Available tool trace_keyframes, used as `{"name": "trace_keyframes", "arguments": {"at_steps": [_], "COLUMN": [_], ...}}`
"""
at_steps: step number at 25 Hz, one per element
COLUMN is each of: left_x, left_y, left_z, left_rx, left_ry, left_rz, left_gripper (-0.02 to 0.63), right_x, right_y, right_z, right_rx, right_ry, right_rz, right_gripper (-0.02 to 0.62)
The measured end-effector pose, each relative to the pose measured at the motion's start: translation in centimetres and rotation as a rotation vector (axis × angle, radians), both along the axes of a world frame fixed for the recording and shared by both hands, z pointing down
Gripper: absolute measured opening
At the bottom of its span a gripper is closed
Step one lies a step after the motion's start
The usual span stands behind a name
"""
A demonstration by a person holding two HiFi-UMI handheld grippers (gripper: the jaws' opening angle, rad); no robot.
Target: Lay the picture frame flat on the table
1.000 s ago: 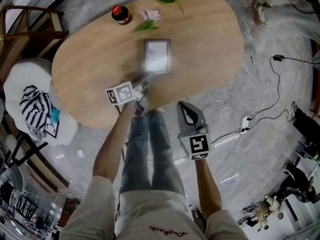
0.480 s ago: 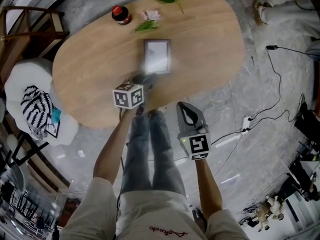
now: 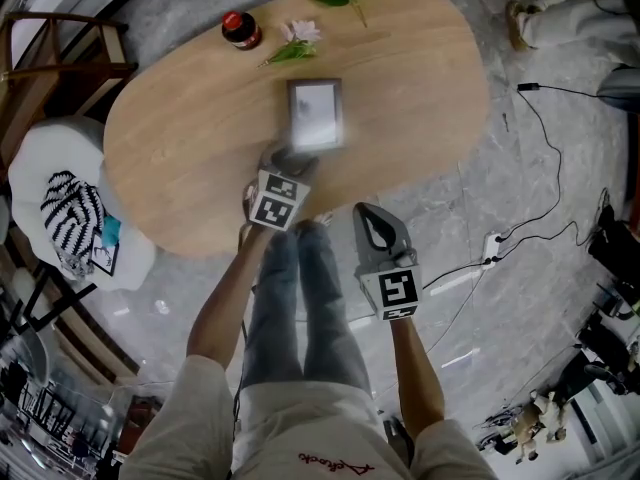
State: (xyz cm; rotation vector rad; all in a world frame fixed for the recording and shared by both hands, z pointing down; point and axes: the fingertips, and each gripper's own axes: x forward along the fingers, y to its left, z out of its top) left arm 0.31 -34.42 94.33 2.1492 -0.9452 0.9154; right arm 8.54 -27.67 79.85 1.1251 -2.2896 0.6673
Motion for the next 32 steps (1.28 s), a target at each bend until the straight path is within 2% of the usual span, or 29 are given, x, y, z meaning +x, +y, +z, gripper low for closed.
{"name": "trace_keyframes", "arguments": {"at_steps": [4,13,19,25,29,32], "left_x": [0.1,-0.5,-0.3,-0.3,-0.2,-0.1], "left_y": [0.2,0.2,0.2,0.8,1.5,2.3], "left_z": [0.3,0.1,-1.3,-3.8,-5.3,-6.6], "left_rx": [0.042,0.107,0.142,0.196,0.218,0.239], "left_ry": [-0.065,-0.085,-0.054,-0.042,-0.031,-0.033], "left_rz": [0.039,0.030,0.011,0.026,0.041,0.066], "left_gripper": [0.254,0.278,0.265,0.145,0.096,0.020], "right_x": [0.2,0.6,0.4,0.1,-0.2,-0.3], "right_y": [0.2,0.1,0.1,-0.1,-0.4,-0.6], "right_z": [0.2,0.3,0.4,-0.2,-0.5,-1.0], "right_rx": [-0.006,-0.007,-0.006,0.002,0.012,0.015], "right_ry": [0.004,0.002,0.001,0.004,0.001,0.004], "right_rz": [-0.003,0.001,-0.004,-0.006,-0.005,-0.002], "right_gripper": [0.003,0.003,0.004,0.004,0.004,0.004]}}
